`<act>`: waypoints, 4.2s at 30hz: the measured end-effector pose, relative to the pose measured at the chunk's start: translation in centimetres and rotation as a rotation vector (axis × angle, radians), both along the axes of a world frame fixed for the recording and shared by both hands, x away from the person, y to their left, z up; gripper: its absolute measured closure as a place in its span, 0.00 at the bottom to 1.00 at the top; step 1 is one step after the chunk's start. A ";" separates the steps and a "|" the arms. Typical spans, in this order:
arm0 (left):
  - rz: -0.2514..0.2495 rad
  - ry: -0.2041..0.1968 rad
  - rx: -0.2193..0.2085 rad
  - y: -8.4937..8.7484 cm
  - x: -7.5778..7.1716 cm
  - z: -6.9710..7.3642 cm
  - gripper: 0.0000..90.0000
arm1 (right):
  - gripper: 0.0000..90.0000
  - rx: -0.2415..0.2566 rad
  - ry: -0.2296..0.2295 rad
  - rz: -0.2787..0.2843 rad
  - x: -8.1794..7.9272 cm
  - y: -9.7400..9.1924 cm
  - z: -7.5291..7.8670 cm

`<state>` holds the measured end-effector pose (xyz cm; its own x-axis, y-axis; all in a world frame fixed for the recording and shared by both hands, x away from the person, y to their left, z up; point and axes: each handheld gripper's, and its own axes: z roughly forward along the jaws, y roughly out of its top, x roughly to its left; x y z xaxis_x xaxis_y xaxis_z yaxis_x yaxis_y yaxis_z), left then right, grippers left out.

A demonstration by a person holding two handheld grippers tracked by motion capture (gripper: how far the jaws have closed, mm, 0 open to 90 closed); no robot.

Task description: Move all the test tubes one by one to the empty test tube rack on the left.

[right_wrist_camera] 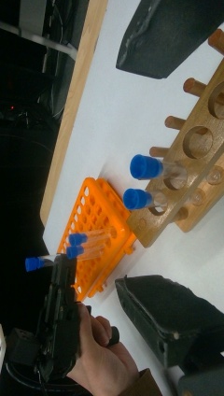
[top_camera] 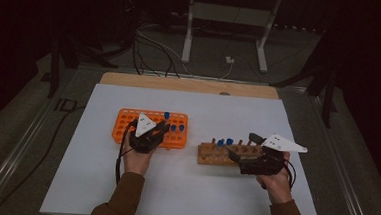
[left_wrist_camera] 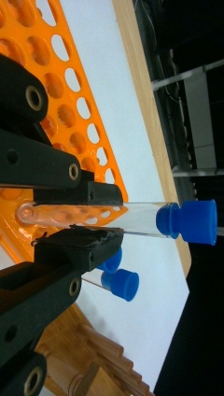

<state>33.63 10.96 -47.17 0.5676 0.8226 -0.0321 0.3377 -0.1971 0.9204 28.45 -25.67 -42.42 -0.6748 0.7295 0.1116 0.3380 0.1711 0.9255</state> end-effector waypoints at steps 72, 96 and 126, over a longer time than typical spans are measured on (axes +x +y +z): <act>-0.040 0.092 -0.024 0.4 -2.2 -0.4 0.31 | 0.00 -0.009 0.025 0.006 0.4 0.0 -0.7; -0.041 0.048 -0.060 1.5 -5.1 1.2 0.00 | 0.15 -0.082 0.054 0.005 1.7 0.0 -1.2; -0.047 0.057 -0.063 1.2 -5.2 1.0 0.00 | 0.85 -0.182 0.093 0.081 3.3 2.1 -3.3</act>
